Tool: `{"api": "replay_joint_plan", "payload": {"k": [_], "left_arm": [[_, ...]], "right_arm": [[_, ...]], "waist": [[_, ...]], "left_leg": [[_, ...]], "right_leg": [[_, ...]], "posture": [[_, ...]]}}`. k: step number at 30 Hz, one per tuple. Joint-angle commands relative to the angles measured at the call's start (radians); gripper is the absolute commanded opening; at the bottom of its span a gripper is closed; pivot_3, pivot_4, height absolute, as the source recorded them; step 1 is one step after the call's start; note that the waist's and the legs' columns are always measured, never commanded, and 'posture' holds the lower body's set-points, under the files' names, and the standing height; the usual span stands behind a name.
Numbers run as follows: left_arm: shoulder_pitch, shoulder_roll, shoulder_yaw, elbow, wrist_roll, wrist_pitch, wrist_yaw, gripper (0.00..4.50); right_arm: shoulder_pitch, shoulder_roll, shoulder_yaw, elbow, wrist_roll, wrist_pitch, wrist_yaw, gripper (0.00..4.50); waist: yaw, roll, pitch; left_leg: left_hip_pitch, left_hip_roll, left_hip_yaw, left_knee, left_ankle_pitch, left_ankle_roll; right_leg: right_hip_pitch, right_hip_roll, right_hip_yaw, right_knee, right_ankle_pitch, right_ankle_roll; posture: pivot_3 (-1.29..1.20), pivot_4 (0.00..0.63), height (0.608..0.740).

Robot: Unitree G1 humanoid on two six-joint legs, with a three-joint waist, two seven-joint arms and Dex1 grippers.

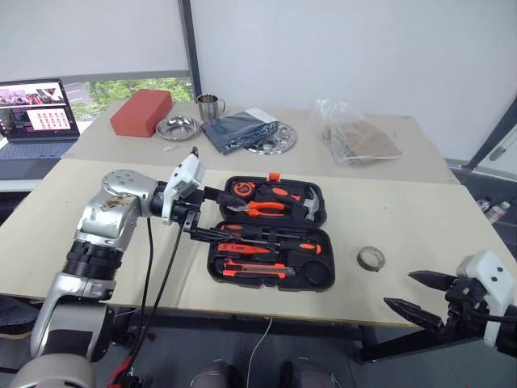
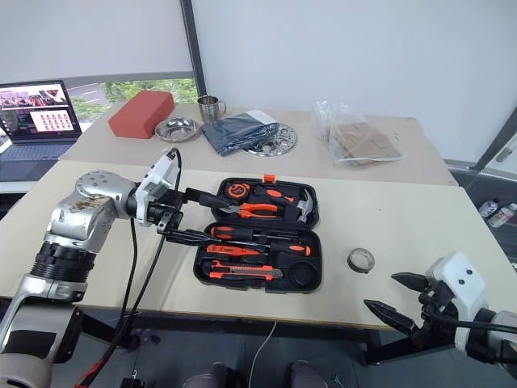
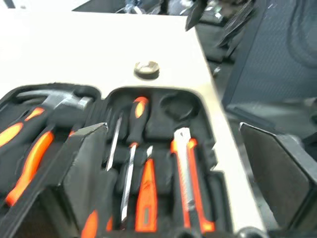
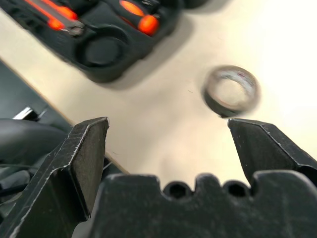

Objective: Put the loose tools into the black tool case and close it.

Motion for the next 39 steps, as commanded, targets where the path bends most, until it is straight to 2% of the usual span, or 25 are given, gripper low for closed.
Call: {"api": "replay_joint_plan", "payload": {"k": [1, 4, 9, 11, 12, 16, 23, 24, 27, 30, 33, 38, 39], "left_arm": [[0.019, 0.014, -0.005, -0.073, -0.010, -0.005, 0.000, 4.40], [0.038, 0.017, -0.021, -0.099, 0.009, -0.020, 0.015, 4.40], [0.062, 0.029, -0.030, -0.129, 0.012, -0.024, 0.027, 4.40], [0.071, 0.034, -0.029, -0.136, 0.013, -0.026, 0.035, 4.50], [0.075, 0.036, -0.029, -0.137, 0.015, -0.027, 0.038, 4.50], [0.086, 0.048, -0.027, -0.143, 0.016, -0.029, 0.045, 4.50], [0.097, 0.061, -0.029, -0.137, 0.019, -0.039, 0.044, 4.50], [0.100, 0.063, -0.031, -0.138, 0.019, -0.041, 0.040, 4.50], [0.114, 0.077, -0.046, -0.148, 0.024, -0.052, 0.019, 4.50], [0.126, 0.081, -0.060, -0.158, 0.038, -0.076, 0.014, 4.50], [0.136, 0.084, -0.063, -0.173, 0.038, -0.076, 0.016, 4.50], [0.142, 0.086, -0.060, -0.183, 0.039, -0.071, 0.021, 4.50], [0.141, 0.087, -0.060, -0.182, 0.040, -0.071, 0.022, 4.50]], "right_arm": [[-0.123, -0.028, 0.150, 0.073, -0.083, -0.054, -0.005, 4.50], [-0.270, -0.014, 0.296, 0.174, -0.163, -0.079, -0.026, 4.50], [-0.425, 0.011, 0.469, 0.316, -0.276, -0.110, -0.030, 4.50], [-0.454, 0.020, 0.509, 0.376, -0.312, -0.133, -0.031, 3.98], [-0.465, 0.027, 0.514, 0.396, -0.316, -0.136, -0.028, 3.90], [-0.491, 0.042, 0.502, 0.433, -0.303, -0.143, -0.007, 2.51], [-0.465, 0.022, 0.404, 0.302, -0.186, -0.083, 0.051, 0.16], [-0.459, 0.018, 0.394, 0.274, -0.167, -0.071, 0.062, 0.03], [-0.440, 0.009, 0.378, 0.102, -0.048, -0.035, 0.126, 0.03], [-0.443, -0.002, 0.470, -0.009, -0.067, -0.038, 0.137, 0.03], [-0.490, 0.032, 0.551, 0.003, -0.135, -0.036, 0.070, 0.03], [-0.521, 0.038, 0.652, 0.031, -0.192, -0.021, 0.055, 0.03], [-0.526, 0.036, 0.666, 0.041, -0.210, -0.020, 0.047, 0.39]], "waist": [[0.000, 0.000, 0.000], [-0.004, 0.001, 0.000], [0.003, 0.001, 0.000], [0.008, 0.001, 0.000], [0.008, 0.001, 0.000], [0.006, 0.001, 0.000], [0.007, 0.001, 0.001], [0.006, 0.001, 0.001], [0.005, 0.001, 0.001], [0.004, 0.002, 0.001], [0.004, 0.002, 0.001], [0.010, 0.002, 0.001], [0.009, 0.002, 0.001]], "left_leg": [[0.000, 0.000, 0.000, 0.000, 0.000, 0.000], [0.001, 0.000, 0.000, -0.001, 0.000, -0.001], [-0.002, 0.000, 0.000, -0.001, 0.001, -0.001], [-0.003, 0.000, 0.000, 0.000, 0.001, -0.001], [-0.003, -0.001, 0.000, -0.001, 0.001, -0.001], [-0.002, -0.003, 0.000, 0.000, 0.001, -0.001], [-0.002, -0.003, 0.000, 0.000, 0.001, -0.001], [-0.002, -0.003, 0.000, -0.001, 0.001, -0.001], [-0.002, -0.003, 0.000, -0.001, 0.001, -0.001], [-0.002, -0.002, 0.000, -0.001, 0.001, -0.001], [-0.002, -0.002, 0.000, -0.001, 0.001, -0.001], [-0.003, -0.003, 0.000, 0.000, 0.001, -0.001], [-0.003, -0.003, 0.000, 0.000, 0.001, -0.001]], "right_leg": [[0.000, 0.000, 0.000, 0.000, 0.000, 0.000], [0.000, 0.001, 0.000, 0.000, 0.001, -0.001], [-0.002, 0.001, 0.000, 0.000, 0.003, -0.005], [-0.002, 0.001, 0.000, 0.000, 0.003, -0.006], [-0.002, 0.001, 0.000, 0.000, 0.003, -0.006], [-0.001, 0.001, 0.001, -0.001, 0.003, -0.005], [-0.001, 0.000, 0.002, 0.000, 0.002, -0.004], [-0.001, 0.000, 0.002, 0.000, 0.002, -0.004], [-0.002, 0.000, 0.002, 0.000, 0.003, -0.005], [-0.002, 0.000, 0.002, 0.000, 0.003, -0.005], [-0.001, 0.000, 0.002, 0.000, 0.002, -0.005], [-0.002, -0.001, 0.001, 0.000, 0.002, -0.004], [-0.002, -0.001, 0.001, 0.000, 0.002, -0.004]], "posture": [[0.00, 0.150, 0.736], [0.00, 0.150, 0.736], [0.00, 0.150, 0.736], [0.00, 0.150, 0.736], [0.00, 0.150, 0.736], [0.00, 0.150, 0.736], [0.00, 0.150, 0.736], [0.00, 0.150, 0.736], [0.00, 0.150, 0.736], [0.00, 0.150, 0.736], [0.00, 0.150, 0.736], [0.00, 0.150, 0.736], [0.00, 0.150, 0.736]]}}
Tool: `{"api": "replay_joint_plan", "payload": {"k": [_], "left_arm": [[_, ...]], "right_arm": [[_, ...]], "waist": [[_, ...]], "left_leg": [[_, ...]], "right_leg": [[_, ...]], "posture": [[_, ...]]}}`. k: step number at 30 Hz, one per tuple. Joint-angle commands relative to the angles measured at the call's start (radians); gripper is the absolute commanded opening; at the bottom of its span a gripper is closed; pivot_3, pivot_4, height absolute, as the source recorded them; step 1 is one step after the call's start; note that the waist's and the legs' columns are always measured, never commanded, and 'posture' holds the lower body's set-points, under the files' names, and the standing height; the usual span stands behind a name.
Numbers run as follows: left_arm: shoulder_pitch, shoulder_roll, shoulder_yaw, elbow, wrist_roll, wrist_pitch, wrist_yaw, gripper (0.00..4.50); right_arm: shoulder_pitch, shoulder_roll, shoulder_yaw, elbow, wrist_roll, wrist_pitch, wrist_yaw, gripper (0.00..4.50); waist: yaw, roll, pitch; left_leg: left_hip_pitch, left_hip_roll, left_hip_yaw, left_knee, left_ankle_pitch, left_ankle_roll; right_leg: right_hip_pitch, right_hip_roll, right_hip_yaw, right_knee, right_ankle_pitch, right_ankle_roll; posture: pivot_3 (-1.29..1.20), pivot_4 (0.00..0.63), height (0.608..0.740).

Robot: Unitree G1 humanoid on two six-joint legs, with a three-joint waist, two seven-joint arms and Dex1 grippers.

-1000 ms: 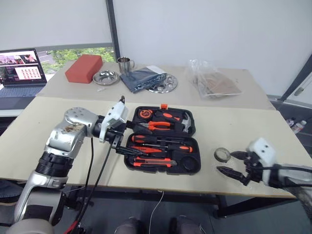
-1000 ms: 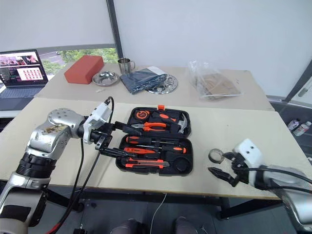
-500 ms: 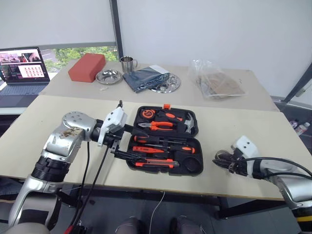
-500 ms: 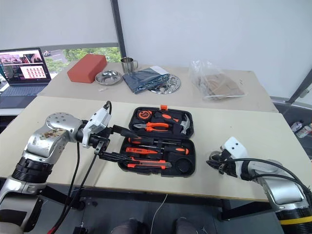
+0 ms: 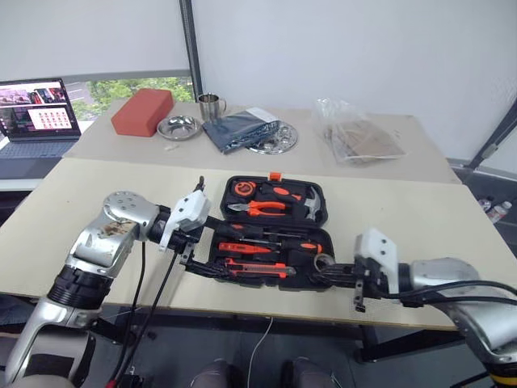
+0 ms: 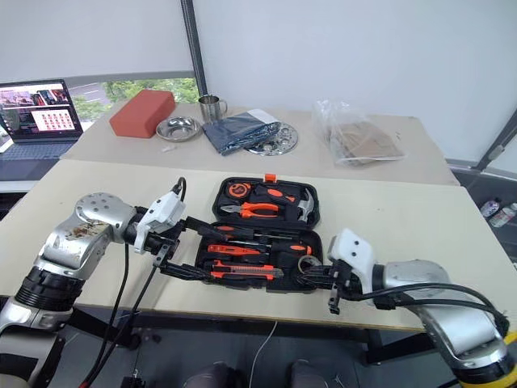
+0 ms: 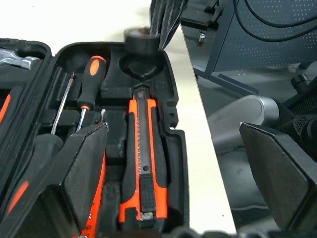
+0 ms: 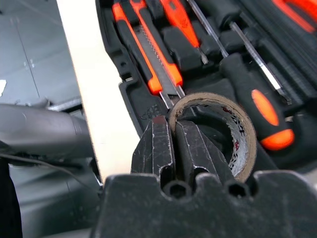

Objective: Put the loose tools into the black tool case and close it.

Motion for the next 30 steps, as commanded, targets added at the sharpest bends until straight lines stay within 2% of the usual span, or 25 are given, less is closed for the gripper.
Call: {"api": "replay_joint_plan", "payload": {"k": [1, 2, 4, 10, 11, 14, 15, 16, 17, 18, 20, 23, 24, 27, 30], "left_arm": [[-0.007, 0.010, 0.010, -0.027, -0.004, -0.012, 0.003, 4.50], [-0.009, 0.010, 0.010, -0.025, -0.004, -0.011, 0.004, 4.50], [-0.007, 0.011, 0.010, -0.025, -0.003, -0.005, 0.009, 4.50], [0.025, 0.027, 0.048, 0.012, 0.005, 0.019, 0.069, 4.50], [0.032, 0.033, 0.073, 0.041, 0.006, 0.026, 0.095, 4.50], [0.050, 0.047, 0.140, 0.143, 0.015, 0.013, 0.166, 3.79], [0.056, 0.055, 0.143, 0.167, 0.030, -0.004, 0.177, 3.36], [0.064, 0.063, 0.141, 0.185, 0.046, -0.027, 0.180, 2.89], [0.073, 0.071, 0.134, 0.209, 0.069, -0.052, 0.186, 2.67], [0.077, 0.074, 0.129, 0.226, 0.086, -0.068, 0.190, 2.16], [0.073, 0.067, 0.119, 0.269, 0.118, -0.091, 0.214, 1.47], [0.049, 0.022, 0.073, 0.359, 0.191, -0.153, 0.263, 0.28], [0.040, 0.000, 0.061, 0.373, 0.200, -0.164, 0.267, 0.03], [0.010, -0.058, 0.045, 0.387, 0.199, -0.149, 0.269, 0.03], [0.025, -0.077, 0.033, 0.336, 0.168, -0.097, 0.227, 0.03]], "right_arm": [[-0.029, -0.004, 0.034, 0.019, -0.049, 0.002, -0.019, 0.77], [-0.034, -0.002, 0.035, 0.021, -0.049, -0.003, -0.016, 0.93], [-0.043, 0.006, -0.005, -0.003, 0.009, 0.015, -0.001, 1.55], [-0.026, -0.034, -0.172, 0.006, 0.128, 0.077, 0.027, 1.55], [-0.021, -0.046, -0.206, 0.042, 0.125, 0.074, 0.027, 1.30], [-0.022, -0.067, -0.256, 0.145, 0.097, 0.041, 0.023, 0.46], [-0.033, -0.068, -0.250, 0.182, 0.076, 0.021, 0.017, 0.08], [-0.046, -0.066, -0.240, 0.216, 0.053, 0.000, 0.011, 0.00], [-0.064, -0.060, -0.221, 0.256, 0.023, -0.028, 0.006, 0.00], [-0.077, -0.056, -0.208, 0.285, 0.003, -0.048, 0.005, 0.00], [-0.112, -0.035, -0.160, 0.358, -0.063, -0.127, 0.003, 0.00], [-0.171, 0.000, -0.051, 0.477, -0.187, -0.273, 0.011, 0.00], [-0.197, 0.018, -0.022, 0.508, -0.208, -0.292, 0.017, 0.00], [-0.258, 0.049, 0.045, 0.566, -0.259, -0.342, 0.059, 0.00], [-0.296, 0.083, 0.070, 0.576, -0.254, -0.367, 0.105, 0.00]], "waist": [[-0.001, 0.000, 0.000], [-0.001, 0.000, 0.000], [-0.002, 0.000, 0.000], [-0.002, 0.000, 0.000], [-0.001, 0.000, 0.000], [-0.002, 0.000, 0.000], [-0.003, 0.000, 0.000], [-0.004, 0.000, 0.000], [-0.004, 0.000, 0.000], [-0.005, 0.000, 0.000], [-0.005, 0.000, 0.000], [-0.007, 0.000, 0.000], [-0.007, 0.000, 0.000], [-0.004, 0.000, 0.000], [-0.006, 0.000, 0.000]], "left_leg": [[0.000, 0.000, 0.000, 0.000, 0.000, 0.000], [0.000, 0.000, 0.000, 0.000, 0.000, 0.000], [0.000, 0.000, 0.000, 0.000, 0.000, 0.000], [0.000, 0.000, 0.000, 0.000, 0.000, 0.000], [0.000, 0.000, 0.000, 0.000, 0.000, 0.000], [0.000, 0.000, 0.000, 0.000, 0.000, 0.000], [0.000, 0.000, 0.000, 0.000, 0.000, 0.000], [0.001, 0.000, 0.000, 0.000, 0.000, 0.000], [0.001, 0.000, 0.000, -0.001, 0.000, 0.000], [0.001, 0.000, 0.000, -0.001, 0.000, 0.000], [0.001, 0.000, 0.001, -0.001, 0.000, 0.000], [0.001, 0.000, 0.002, -0.001, 0.000, 0.000], [0.001, 0.000, 0.002, -0.001, 0.000, 0.000], [0.000, 0.000, 0.002, -0.001, 0.000, 0.000], [-0.003, -0.001, 0.003, 0.000, 0.000, 0.000]], "right_leg": [[0.000, 0.000, 0.000, 0.000, 0.000, -0.001], [0.000, 0.000, 0.000, 0.000, 0.000, -0.001], [0.000, 0.001, 0.000, 0.000, 0.000, -0.001], [0.000, 0.001, 0.000, 0.000, 0.000, -0.001], [0.000, 0.001, 0.000, 0.000, 0.000, -0.001], [0.000, 0.001, 0.000, 0.000, 0.000, -0.001], [0.000, 0.001, 0.000, 0.000, 0.000, -0.001], [0.000, 0.001, 0.000, 0.000, 0.000, -0.001], [0.000, 0.001, 0.000, 0.000, 0.000, -0.001], [0.000, 0.001, 0.000, 0.000, 0.000, -0.001], [-0.001, 0.001, 0.000, 0.000, 0.000, -0.001], [-0.001, 0.001, -0.001, 0.000, 0.000, -0.001], [-0.001, 0.001, -0.001, 0.000, 0.000, 0.000], [-0.001, 0.001, -0.003, 0.001, 0.001, -0.001], [-0.003, 0.001, -0.005, 0.001, 0.001, -0.001]], "posture": [[0.00, 0.150, 0.736], [0.00, 0.150, 0.736], [0.00, 0.150, 0.736], [0.00, 0.150, 0.736], [0.00, 0.150, 0.736], [0.00, 0.150, 0.736], [0.00, 0.150, 0.736], [0.00, 0.150, 0.736], [0.00, 0.150, 0.736], [0.00, 0.150, 0.736], [0.00, 0.150, 0.736], [0.00, 0.150, 0.736], [0.00, 0.150, 0.736], [0.00, 0.150, 0.736], [0.00, 0.150, 0.736]]}}
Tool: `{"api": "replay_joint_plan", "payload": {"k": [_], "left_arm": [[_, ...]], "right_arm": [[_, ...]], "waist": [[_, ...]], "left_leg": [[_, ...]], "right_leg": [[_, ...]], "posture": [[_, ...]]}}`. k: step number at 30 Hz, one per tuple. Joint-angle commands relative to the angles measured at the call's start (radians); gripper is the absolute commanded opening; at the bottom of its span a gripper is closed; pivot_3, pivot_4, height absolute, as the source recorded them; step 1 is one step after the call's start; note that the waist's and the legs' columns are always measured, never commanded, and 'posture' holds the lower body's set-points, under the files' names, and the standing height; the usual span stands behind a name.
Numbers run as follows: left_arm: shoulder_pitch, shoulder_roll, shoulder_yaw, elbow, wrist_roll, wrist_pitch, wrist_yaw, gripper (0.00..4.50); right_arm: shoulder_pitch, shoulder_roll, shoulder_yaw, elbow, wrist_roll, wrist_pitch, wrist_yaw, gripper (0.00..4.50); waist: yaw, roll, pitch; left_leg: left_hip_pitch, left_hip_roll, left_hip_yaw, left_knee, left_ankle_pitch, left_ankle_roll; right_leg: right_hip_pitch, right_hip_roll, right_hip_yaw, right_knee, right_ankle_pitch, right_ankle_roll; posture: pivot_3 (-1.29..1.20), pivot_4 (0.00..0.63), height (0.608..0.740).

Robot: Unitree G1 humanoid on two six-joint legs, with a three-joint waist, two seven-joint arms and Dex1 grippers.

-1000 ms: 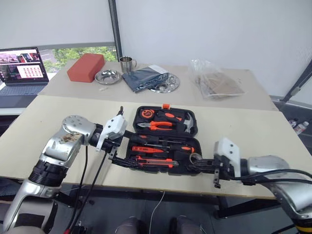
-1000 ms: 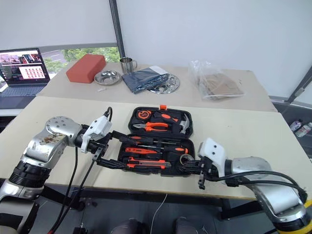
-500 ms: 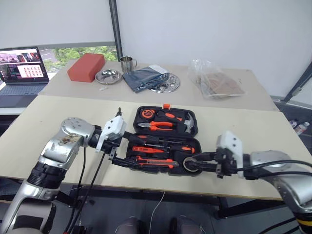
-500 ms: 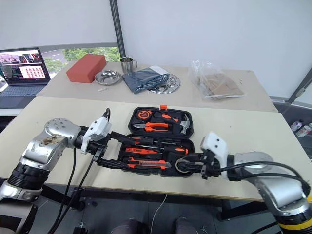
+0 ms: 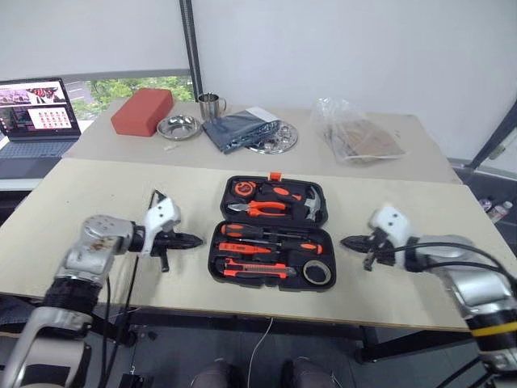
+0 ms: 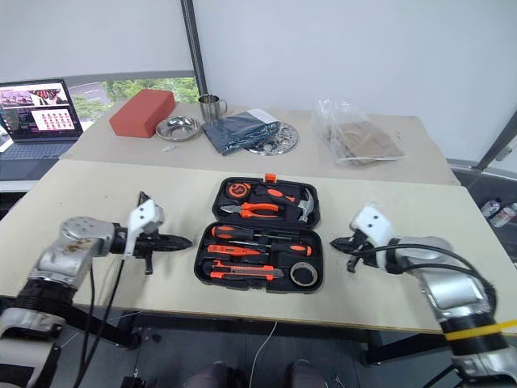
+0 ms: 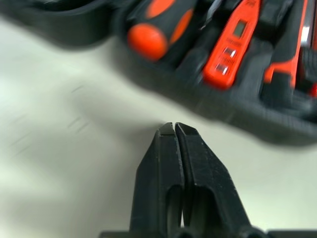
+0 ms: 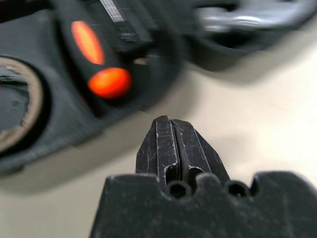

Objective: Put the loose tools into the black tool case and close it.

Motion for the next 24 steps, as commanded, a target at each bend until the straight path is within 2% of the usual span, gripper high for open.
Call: {"api": "replay_joint_plan", "payload": {"k": [1, 5, 8, 16, 22, 23, 24], "left_arm": [[0.001, 0.002, 0.002, -0.096, -0.049, 0.041, -0.061, 0.03], [0.054, 0.035, -0.005, -0.191, -0.075, 0.078, -0.125, 0.03], [0.100, 0.079, -0.017, -0.248, -0.070, 0.074, -0.176, 0.03], [0.176, 0.152, -0.013, -0.246, -0.013, -0.024, -0.183, 0.03], [0.172, 0.179, 0.018, -0.135, 0.017, -0.016, -0.115, 0.03], [0.153, 0.179, 0.028, -0.099, 0.017, 0.013, -0.096, 0.53], [0.132, 0.179, 0.038, -0.067, 0.013, 0.047, -0.083, 0.67]], "right_arm": [[-0.043, 0.019, 0.006, -0.034, 0.020, -0.054, 0.082, 0.00], [0.017, -0.022, 0.003, -0.140, 0.055, -0.033, 0.187, 0.00], [0.087, -0.051, -0.015, -0.204, 0.060, -0.027, 0.209, 0.00], [0.274, -0.072, -0.089, -0.337, 0.053, 0.004, 0.140, 0.00], [0.332, -0.080, -0.199, -0.315, 0.049, 0.093, 0.035, 0.00], [0.327, -0.080, -0.229, -0.311, 0.070, 0.132, 0.025, 0.58], [0.318, -0.078, -0.256, -0.310, 0.094, 0.169, 0.019, 0.73]], "waist": [[-0.004, 0.000, 0.000], [-0.011, 0.000, 0.000], [-0.014, 0.000, 0.000], [-0.014, 0.001, 0.000], [-0.015, 0.001, 0.000], [-0.015, 0.001, 0.000], [-0.014, 0.001, 0.000]], "left_leg": [[0.000, 0.000, 0.000, 0.000, 0.000, 0.000], [0.001, 0.000, 0.000, -0.002, 0.000, 0.000], [0.001, 0.000, -0.001, -0.003, 0.000, 0.000], [0.003, 0.000, -0.002, -0.003, 0.000, -0.001], [0.005, 0.000, -0.002, -0.003, 0.000, 0.000], [0.005, 0.000, -0.002, -0.003, 0.000, 0.000], [0.005, 0.000, -0.002, -0.003, 0.000, 0.000]], "right_leg": [[0.000, 0.000, 0.000, 0.000, 0.000, 0.000], [0.000, 0.000, 0.000, 0.000, 0.000, 0.000], [0.000, 0.000, 0.000, 0.000, -0.001, 0.000], [0.001, -0.005, 0.003, 0.000, -0.001, 0.000], [0.002, -0.007, 0.004, 0.000, -0.001, 0.000], [0.002, -0.007, 0.004, 0.000, -0.001, 0.000], [0.002, -0.007, 0.004, 0.001, -0.001, 0.000]], "posture": [[0.00, 0.150, 0.736], [0.00, 0.150, 0.736], [0.00, 0.150, 0.736], [0.00, 0.150, 0.736], [0.00, 0.150, 0.736], [0.00, 0.150, 0.736], [0.00, 0.150, 0.736]]}}
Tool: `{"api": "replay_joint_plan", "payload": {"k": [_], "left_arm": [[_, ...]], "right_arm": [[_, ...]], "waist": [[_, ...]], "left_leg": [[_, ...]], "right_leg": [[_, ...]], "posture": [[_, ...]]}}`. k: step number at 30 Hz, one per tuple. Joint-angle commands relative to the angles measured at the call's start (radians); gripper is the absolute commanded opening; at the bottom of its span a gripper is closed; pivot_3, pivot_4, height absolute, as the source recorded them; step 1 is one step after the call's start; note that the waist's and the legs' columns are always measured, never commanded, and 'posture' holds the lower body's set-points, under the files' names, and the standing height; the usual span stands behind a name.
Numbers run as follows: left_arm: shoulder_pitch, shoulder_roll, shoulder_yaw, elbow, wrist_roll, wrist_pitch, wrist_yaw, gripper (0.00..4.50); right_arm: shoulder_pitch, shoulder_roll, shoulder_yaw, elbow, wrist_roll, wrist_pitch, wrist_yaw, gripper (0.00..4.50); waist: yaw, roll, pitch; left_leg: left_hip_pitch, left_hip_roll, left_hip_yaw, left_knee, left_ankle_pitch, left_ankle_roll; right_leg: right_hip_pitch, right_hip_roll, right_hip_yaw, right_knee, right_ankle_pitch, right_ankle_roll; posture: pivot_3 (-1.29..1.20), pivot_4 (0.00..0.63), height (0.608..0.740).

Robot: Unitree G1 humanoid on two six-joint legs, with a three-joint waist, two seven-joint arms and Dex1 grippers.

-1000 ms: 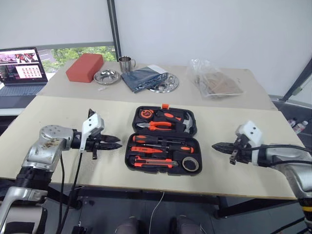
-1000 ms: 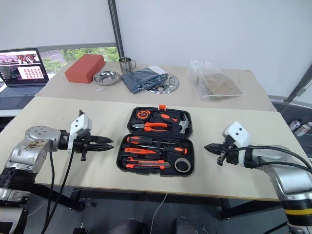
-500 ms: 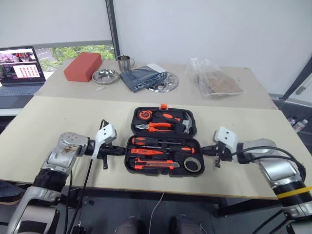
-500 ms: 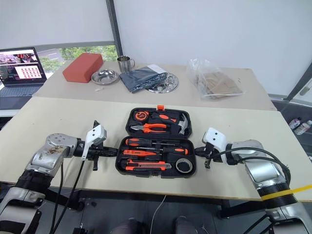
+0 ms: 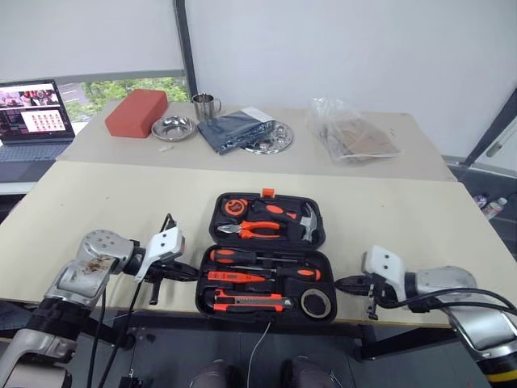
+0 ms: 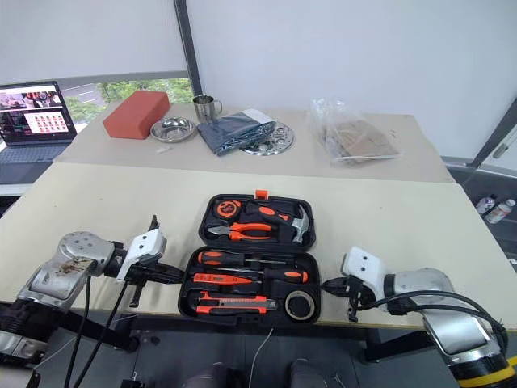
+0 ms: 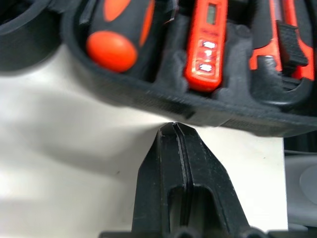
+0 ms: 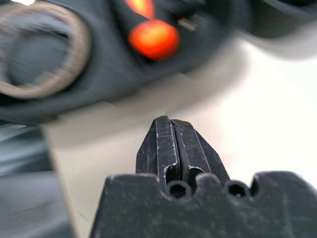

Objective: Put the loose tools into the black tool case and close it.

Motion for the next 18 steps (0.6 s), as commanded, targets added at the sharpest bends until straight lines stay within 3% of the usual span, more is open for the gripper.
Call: {"api": "replay_joint_plan", "payload": {"k": [1, 5, 9, 17, 18], "left_arm": [[-0.079, 0.019, 0.056, 0.151, 0.008, 0.137, 0.083, 1.01], [-0.262, -0.032, 0.116, 0.287, -0.071, 0.426, 0.145, 2.42], [-0.450, -0.140, 0.150, 0.434, -0.091, 0.637, 0.274, 3.81], [-0.612, -0.308, 0.181, 0.600, -0.079, 0.675, 0.427, 3.81], [-0.614, -0.316, 0.178, 0.611, -0.072, 0.660, 0.439, 3.57]], "right_arm": [[-0.050, -0.002, -0.141, -0.003, 0.115, 0.170, -0.047, 1.05], [-0.206, 0.046, -0.200, 0.027, 0.240, 0.384, -0.105, 2.47], [-0.401, 0.117, -0.140, 0.119, 0.252, 0.522, -0.192, 3.83], [-0.636, 0.262, -0.050, 0.405, 0.157, 0.569, -0.354, 3.83], [-0.645, 0.271, -0.039, 0.430, 0.144, 0.558, -0.363, 3.59]], "waist": [[0.002, 0.000, 0.000], [-0.003, -0.001, 0.001], [-0.003, -0.001, 0.001], [-0.005, -0.001, 0.001], [-0.006, -0.001, 0.001]], "left_leg": [[0.000, 0.000, 0.000, 0.000, 0.000, 0.000], [0.000, 0.004, 0.000, 0.001, 0.004, -0.002], [-0.002, 0.004, -0.001, 0.001, 0.007, -0.002], [-0.009, -0.004, 0.000, -0.001, 0.007, 0.000], [-0.012, -0.005, 0.001, -0.001, 0.007, 0.000]], "right_leg": [[0.000, 0.000, 0.000, 0.000, 0.000, 0.000], [0.000, 0.004, 0.000, 0.001, 0.002, 0.002], [-0.001, 0.008, 0.000, 0.000, 0.005, 0.002], [-0.009, 0.007, -0.003, 0.002, 0.007, -0.002], [-0.013, 0.007, -0.003, 0.008, 0.007, -0.002]], "posture": [[0.00, 0.150, 0.736], [0.00, 0.150, 0.736], [0.00, 0.150, 0.736], [0.00, 0.150, 0.736], [0.00, 0.150, 0.736]]}}
